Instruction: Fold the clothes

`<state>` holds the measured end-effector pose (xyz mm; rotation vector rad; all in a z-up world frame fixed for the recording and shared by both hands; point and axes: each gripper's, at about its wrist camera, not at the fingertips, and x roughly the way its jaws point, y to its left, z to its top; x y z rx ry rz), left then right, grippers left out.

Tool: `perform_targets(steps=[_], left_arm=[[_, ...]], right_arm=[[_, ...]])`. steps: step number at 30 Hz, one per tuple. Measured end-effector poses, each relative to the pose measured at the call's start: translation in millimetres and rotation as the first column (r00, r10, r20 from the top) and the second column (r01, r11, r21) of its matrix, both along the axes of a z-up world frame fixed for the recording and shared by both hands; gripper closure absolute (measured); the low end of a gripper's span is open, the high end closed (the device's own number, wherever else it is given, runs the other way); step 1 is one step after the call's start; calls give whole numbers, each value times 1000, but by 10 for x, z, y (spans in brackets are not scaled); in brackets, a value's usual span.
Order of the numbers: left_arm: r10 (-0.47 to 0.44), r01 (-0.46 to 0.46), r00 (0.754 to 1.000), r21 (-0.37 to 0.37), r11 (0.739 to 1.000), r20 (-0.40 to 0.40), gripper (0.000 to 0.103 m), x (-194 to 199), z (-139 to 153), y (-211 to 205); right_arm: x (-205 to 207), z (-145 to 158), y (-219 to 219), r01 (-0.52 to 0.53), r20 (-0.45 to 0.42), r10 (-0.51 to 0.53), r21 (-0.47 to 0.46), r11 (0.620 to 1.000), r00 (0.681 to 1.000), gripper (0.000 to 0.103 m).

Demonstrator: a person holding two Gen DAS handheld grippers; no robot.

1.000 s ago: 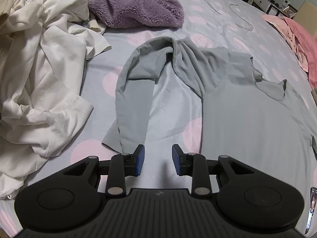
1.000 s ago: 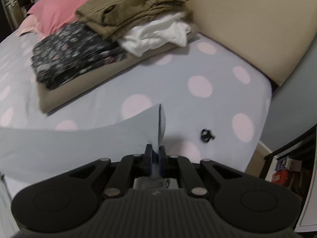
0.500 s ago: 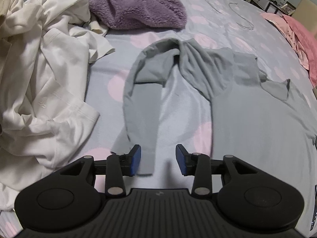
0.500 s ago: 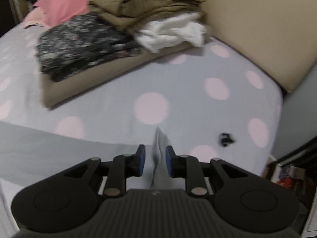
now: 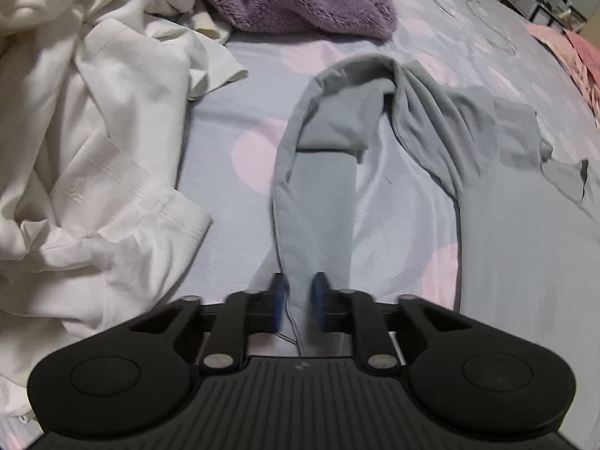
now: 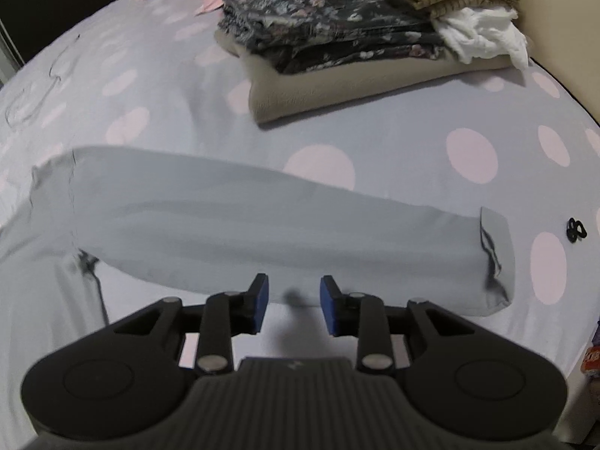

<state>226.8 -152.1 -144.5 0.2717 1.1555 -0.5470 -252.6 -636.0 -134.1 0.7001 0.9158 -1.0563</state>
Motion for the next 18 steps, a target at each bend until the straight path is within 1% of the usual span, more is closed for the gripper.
perform_targets(steps=[2, 4, 6, 8, 11, 15, 18], left_arm=[[-13, 12, 999, 27, 1000, 35, 100, -44, 31, -45], [-10, 8, 997, 35, 999, 72, 100, -86, 105, -71], [-23, 15, 990, 58, 998, 142, 100, -156, 224, -109], [-54, 34, 973, 95, 995, 224, 100, -247, 371, -142], [-71, 41, 950, 102, 994, 304, 100, -310, 651, -90], [-50, 7, 913, 109, 994, 405, 100, -278, 1070, 57], [-39, -21, 888, 126, 992, 458, 100, -198, 1340, 206]], right_arm=[[7, -48, 4, -5, -17, 5, -2, 1000, 1000, 70], [4, -74, 0, -13, -30, 13, -10, 1000, 999, 70], [-13, -76, -16, -19, -41, 18, -21, 1000, 999, 69], [-41, -87, -19, -13, -47, 13, -16, 1000, 999, 69], [-78, -97, -37, -5, -38, 5, 6, 1000, 999, 69], [-60, -55, -11, -18, -35, 17, -12, 1000, 999, 69], [-44, -28, 5, -24, -23, 24, -13, 1000, 999, 69]])
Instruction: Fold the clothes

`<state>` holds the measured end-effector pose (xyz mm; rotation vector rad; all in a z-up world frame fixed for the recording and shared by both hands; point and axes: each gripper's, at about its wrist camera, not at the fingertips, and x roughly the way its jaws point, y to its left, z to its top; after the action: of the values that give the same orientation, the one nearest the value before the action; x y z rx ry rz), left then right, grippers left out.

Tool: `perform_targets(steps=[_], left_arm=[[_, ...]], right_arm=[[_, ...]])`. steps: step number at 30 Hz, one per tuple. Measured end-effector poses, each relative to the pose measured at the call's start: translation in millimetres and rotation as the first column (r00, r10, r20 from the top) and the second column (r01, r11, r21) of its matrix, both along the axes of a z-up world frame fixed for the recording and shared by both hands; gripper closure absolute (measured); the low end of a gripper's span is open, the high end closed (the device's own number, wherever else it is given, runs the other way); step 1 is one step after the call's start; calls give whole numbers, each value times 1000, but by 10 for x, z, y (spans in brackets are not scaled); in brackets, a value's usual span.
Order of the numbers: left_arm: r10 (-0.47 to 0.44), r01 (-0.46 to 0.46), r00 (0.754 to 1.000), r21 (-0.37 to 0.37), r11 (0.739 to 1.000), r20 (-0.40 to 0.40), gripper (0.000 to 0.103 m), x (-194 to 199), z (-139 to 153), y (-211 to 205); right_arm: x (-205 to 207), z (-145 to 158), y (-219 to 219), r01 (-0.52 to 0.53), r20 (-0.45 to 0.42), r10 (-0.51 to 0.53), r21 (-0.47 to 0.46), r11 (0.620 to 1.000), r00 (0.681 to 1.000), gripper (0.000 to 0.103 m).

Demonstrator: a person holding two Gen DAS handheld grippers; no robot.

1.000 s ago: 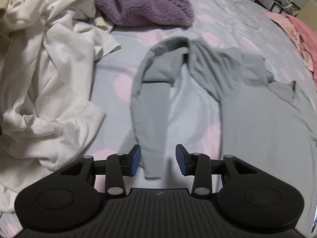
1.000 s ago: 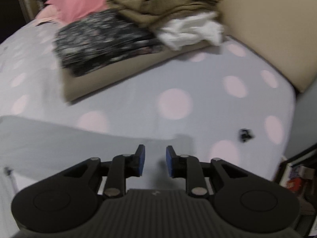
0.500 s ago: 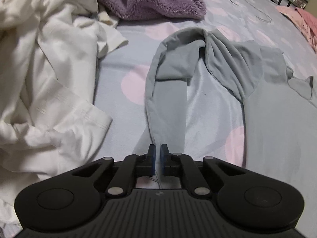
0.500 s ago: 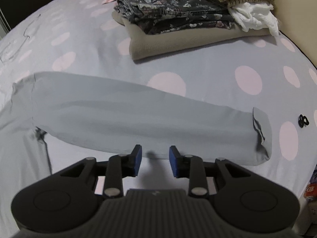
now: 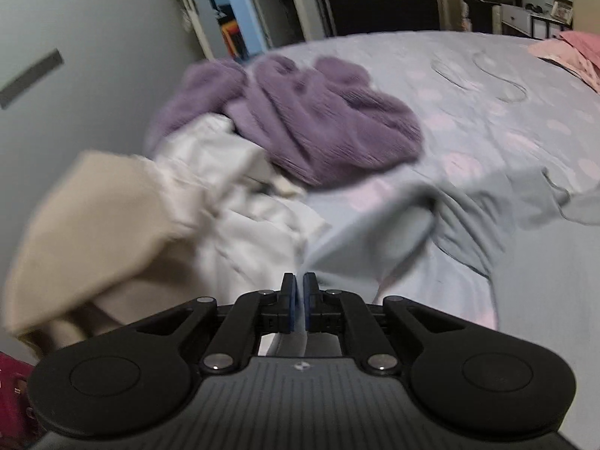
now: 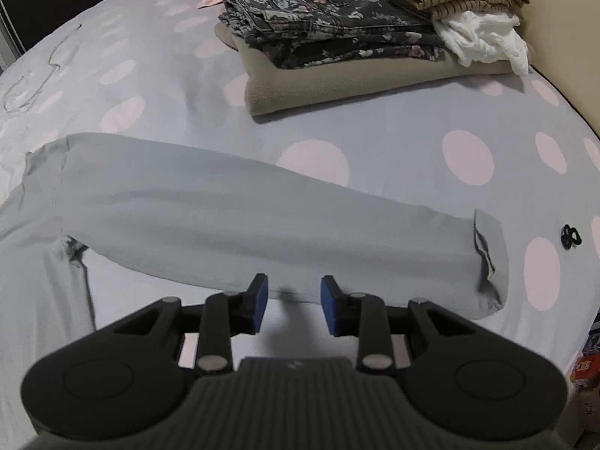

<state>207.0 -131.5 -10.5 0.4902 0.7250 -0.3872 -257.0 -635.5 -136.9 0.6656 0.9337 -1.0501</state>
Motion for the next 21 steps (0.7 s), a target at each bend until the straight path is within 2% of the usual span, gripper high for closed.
perform_targets(steps=[4, 8, 12, 16, 21], left_arm=[[41, -44, 997, 45, 998, 65, 101, 125, 195, 206], [79, -83, 993, 46, 995, 86, 101, 167, 210, 393], [127, -137, 981, 63, 989, 146, 101, 162, 198, 585], [150, -164, 975, 75, 984, 161, 101, 100, 147, 776], [105, -132, 980, 161, 978, 167, 101, -48, -110, 843]], right_arm=[[32, 20, 13, -4, 2, 4, -1, 1000, 1000, 69], [47, 36, 23, -5, 1, 5, -4, 1000, 1000, 69], [54, 38, 29, -4, -6, 4, -8, 1000, 1000, 69], [59, 27, 19, -1, -11, 1, -3, 1000, 1000, 67], [90, -7, 5, -4, -22, 4, 6, 1000, 1000, 66]])
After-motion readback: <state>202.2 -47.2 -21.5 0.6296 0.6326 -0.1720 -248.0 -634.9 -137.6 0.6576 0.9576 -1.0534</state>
